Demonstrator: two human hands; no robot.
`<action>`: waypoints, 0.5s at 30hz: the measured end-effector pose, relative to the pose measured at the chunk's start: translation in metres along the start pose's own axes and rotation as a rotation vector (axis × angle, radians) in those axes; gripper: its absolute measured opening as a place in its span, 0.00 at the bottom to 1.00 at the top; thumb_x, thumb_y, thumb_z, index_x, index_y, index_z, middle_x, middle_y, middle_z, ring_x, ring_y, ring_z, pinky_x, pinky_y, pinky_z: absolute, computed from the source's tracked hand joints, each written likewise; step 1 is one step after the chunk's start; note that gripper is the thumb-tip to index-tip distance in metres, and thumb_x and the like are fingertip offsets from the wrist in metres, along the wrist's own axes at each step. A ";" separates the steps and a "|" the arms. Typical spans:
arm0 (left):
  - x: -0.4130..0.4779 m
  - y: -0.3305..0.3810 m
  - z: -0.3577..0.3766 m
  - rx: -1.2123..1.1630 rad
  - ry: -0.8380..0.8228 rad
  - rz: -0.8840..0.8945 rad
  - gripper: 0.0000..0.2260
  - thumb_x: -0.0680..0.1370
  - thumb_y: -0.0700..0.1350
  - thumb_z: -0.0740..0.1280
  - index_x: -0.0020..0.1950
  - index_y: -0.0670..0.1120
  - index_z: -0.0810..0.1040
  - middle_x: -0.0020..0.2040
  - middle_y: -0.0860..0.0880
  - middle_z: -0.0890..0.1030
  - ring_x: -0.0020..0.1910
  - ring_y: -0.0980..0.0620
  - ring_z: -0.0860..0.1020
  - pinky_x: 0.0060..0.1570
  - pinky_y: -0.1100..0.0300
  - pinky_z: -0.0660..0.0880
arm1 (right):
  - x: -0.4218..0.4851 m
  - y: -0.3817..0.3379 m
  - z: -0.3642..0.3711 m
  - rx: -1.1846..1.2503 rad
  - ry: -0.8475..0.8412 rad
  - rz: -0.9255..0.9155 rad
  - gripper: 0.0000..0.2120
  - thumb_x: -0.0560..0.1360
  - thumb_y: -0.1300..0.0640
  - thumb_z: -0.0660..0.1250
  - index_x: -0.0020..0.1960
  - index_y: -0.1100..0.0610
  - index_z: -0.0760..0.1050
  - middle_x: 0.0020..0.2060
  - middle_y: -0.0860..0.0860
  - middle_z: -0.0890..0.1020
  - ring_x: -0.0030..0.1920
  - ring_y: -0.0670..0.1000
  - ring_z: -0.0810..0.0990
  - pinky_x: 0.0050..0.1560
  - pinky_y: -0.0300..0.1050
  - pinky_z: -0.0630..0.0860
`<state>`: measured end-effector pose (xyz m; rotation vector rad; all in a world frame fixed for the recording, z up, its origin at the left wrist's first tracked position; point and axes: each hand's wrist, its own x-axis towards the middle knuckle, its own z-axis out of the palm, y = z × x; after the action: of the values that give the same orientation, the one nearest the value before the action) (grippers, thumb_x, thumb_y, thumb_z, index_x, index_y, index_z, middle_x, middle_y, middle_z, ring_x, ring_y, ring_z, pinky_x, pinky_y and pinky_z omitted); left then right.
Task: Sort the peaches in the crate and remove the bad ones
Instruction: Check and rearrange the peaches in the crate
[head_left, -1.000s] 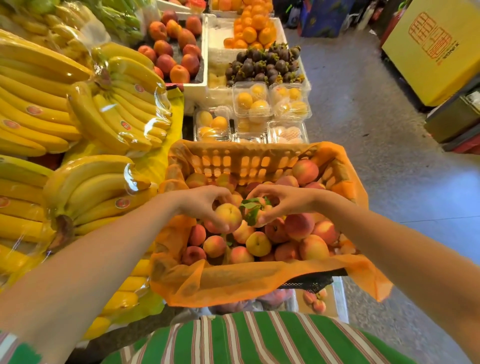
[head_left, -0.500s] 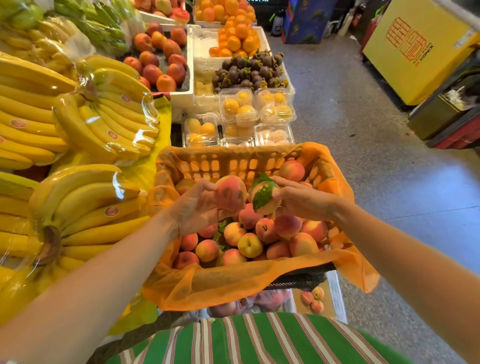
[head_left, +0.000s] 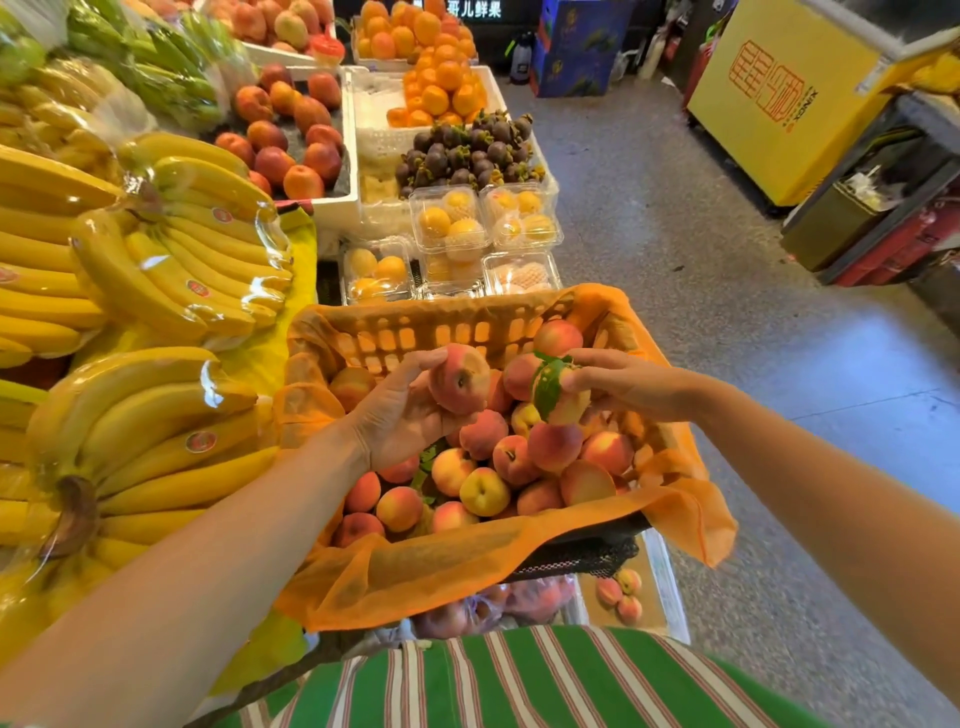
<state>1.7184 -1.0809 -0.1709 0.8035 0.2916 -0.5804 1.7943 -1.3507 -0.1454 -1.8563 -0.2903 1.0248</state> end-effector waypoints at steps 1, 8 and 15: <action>0.001 -0.001 0.002 0.024 0.027 0.004 0.19 0.72 0.52 0.71 0.58 0.42 0.81 0.55 0.41 0.82 0.54 0.44 0.78 0.50 0.53 0.81 | -0.003 -0.001 -0.007 -0.094 0.005 0.029 0.28 0.71 0.43 0.68 0.65 0.56 0.71 0.57 0.57 0.80 0.54 0.56 0.80 0.53 0.50 0.76; 0.008 -0.008 0.018 0.246 0.027 -0.041 0.17 0.78 0.50 0.62 0.64 0.45 0.74 0.59 0.41 0.81 0.56 0.43 0.81 0.56 0.53 0.78 | -0.022 -0.003 -0.021 -0.792 -0.170 0.260 0.21 0.73 0.44 0.69 0.62 0.42 0.64 0.53 0.43 0.71 0.56 0.49 0.72 0.49 0.41 0.71; 0.016 -0.012 0.035 0.310 0.004 -0.092 0.19 0.78 0.50 0.63 0.66 0.44 0.73 0.63 0.40 0.77 0.56 0.45 0.80 0.54 0.55 0.80 | -0.015 0.014 -0.012 -1.273 -0.221 0.321 0.32 0.63 0.38 0.72 0.64 0.37 0.65 0.57 0.48 0.73 0.58 0.54 0.69 0.59 0.57 0.72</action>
<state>1.7255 -1.1197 -0.1621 1.0945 0.2457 -0.7213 1.7904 -1.3743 -0.1470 -2.9747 -0.9633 1.4230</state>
